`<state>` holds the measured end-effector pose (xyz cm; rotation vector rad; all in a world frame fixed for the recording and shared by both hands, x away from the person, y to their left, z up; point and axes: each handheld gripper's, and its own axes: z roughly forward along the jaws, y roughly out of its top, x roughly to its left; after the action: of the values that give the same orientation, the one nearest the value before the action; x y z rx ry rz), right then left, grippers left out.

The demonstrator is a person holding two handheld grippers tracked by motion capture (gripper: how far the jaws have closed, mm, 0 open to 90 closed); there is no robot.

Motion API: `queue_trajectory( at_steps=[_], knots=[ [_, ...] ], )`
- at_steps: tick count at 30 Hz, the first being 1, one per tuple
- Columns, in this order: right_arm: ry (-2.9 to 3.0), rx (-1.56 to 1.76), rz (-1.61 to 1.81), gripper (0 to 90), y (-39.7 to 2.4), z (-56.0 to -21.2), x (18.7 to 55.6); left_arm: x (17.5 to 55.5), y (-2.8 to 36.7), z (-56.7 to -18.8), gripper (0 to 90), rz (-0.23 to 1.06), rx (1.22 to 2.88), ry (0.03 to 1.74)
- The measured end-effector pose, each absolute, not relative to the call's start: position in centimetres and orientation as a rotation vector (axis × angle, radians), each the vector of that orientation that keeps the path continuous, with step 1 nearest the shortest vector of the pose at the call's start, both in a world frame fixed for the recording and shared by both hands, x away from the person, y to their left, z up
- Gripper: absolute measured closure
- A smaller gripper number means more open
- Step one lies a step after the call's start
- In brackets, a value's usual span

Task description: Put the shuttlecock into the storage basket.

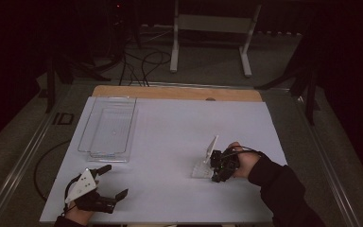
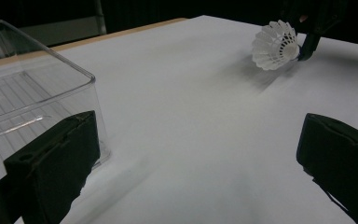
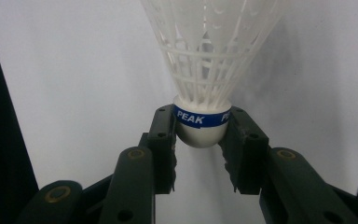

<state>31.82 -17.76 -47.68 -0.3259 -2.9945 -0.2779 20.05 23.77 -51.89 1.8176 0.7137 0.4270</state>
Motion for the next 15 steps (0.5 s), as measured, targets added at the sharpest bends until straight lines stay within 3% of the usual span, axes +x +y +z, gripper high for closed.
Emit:
queue_trajectory(
  at_steps=[15],
  knots=[
    [-3.039, -0.124, -0.312, 66.0, -17.4, -47.0, 29.9, 20.2, 23.7, -51.8, 0.0, 0.431, 1.829, 0.723]
  ],
)
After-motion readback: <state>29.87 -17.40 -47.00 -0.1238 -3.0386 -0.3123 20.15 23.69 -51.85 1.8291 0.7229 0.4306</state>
